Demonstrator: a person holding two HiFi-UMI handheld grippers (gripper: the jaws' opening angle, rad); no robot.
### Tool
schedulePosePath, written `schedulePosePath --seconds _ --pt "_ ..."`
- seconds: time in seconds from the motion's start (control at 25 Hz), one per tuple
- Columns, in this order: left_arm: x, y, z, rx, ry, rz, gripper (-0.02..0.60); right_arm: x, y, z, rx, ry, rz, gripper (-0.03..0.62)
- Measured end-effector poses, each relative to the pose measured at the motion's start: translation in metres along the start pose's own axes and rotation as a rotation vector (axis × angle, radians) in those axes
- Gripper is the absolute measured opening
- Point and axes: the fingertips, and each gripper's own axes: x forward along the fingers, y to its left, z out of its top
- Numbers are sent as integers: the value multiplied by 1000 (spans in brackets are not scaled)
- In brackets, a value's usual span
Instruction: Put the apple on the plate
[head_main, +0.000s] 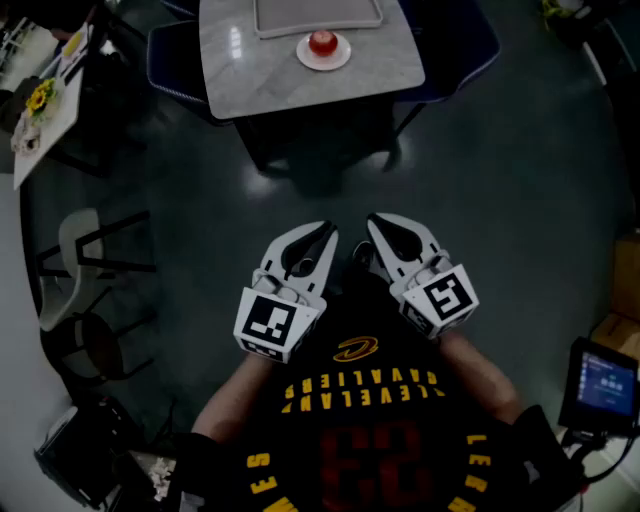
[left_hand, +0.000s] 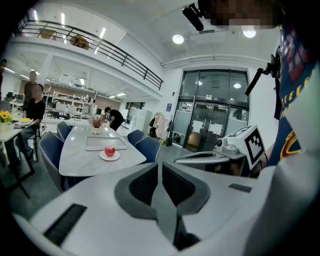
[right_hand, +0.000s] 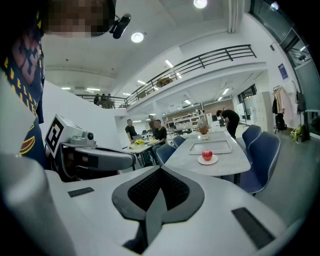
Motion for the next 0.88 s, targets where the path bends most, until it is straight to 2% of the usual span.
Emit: schedulePosePath --seconds 0.24,0.4,0.68,0.88 --pt "27 -11 -1 5 0 24 31 -7 -25 -1 -3 -2 32 6" --pt "45 -20 3 0 3 42 31 -15 -41 7 50 -38 69 6" --pt "72 -31 12 8 8 76 31 -24 -77 14 43 -60 64 6" --pt "84 -18 16 6 16 97 31 -12 -90 13 74 -26 74 6"
